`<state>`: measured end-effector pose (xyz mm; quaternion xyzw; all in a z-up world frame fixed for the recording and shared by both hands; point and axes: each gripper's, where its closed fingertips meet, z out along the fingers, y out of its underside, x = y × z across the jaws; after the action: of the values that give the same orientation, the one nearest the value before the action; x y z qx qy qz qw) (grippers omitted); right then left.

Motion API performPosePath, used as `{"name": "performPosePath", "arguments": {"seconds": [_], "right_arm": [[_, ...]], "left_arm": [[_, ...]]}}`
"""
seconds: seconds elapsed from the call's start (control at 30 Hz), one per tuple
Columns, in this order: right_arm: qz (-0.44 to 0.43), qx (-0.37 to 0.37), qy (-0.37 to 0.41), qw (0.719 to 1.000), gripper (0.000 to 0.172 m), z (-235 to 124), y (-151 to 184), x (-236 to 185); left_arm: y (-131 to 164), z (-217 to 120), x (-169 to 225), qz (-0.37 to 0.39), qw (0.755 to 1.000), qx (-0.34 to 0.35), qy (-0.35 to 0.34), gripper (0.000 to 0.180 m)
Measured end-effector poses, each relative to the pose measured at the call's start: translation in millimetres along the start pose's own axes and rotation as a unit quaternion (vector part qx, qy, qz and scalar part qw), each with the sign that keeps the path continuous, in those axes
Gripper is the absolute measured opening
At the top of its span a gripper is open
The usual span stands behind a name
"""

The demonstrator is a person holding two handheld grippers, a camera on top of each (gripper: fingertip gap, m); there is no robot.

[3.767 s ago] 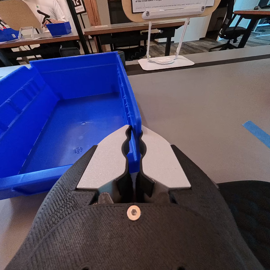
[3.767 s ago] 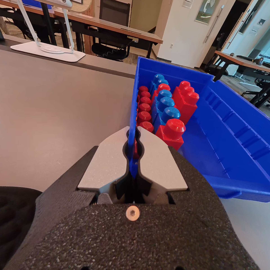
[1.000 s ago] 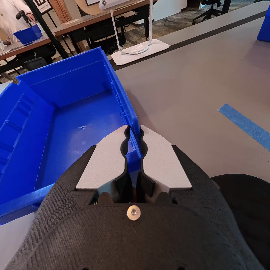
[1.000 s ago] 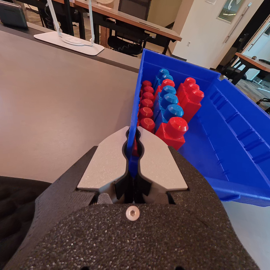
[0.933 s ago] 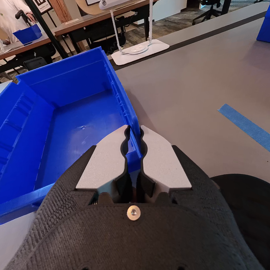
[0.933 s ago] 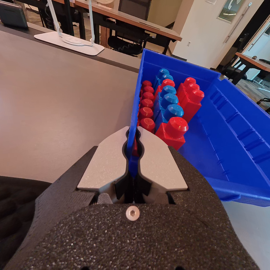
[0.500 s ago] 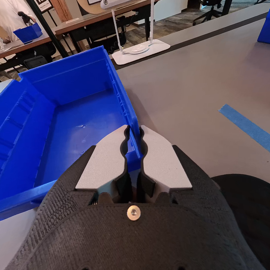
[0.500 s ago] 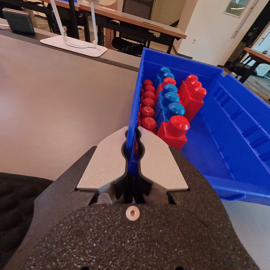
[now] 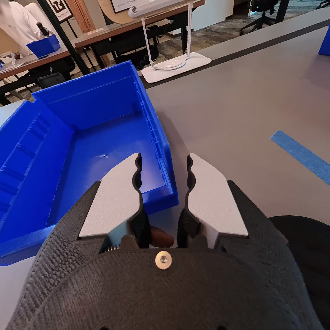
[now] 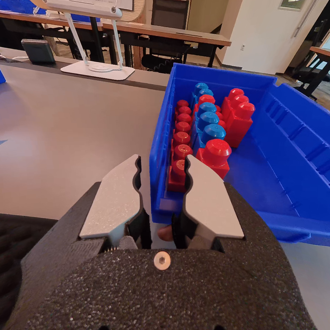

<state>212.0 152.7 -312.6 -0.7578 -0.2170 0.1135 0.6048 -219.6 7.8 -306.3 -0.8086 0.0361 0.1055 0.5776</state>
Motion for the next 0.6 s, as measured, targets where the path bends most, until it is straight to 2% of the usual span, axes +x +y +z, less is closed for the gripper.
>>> {"name": "performPosePath", "arguments": {"seconds": [0.33,0.6], "right_arm": [[-0.005,0.0,0.001,1.0,0.044,0.3,0.0,-0.6],[0.002,0.006,-0.005,1.0,0.05,-1.5,-1.3,-1.5]], "left_arm": [[0.8,0.7,-0.1,0.006,1.0,-0.002,-0.005,0.048],[0.1,0.4,-1.0,0.003,1.0,0.0,-0.006,0.048]]}}
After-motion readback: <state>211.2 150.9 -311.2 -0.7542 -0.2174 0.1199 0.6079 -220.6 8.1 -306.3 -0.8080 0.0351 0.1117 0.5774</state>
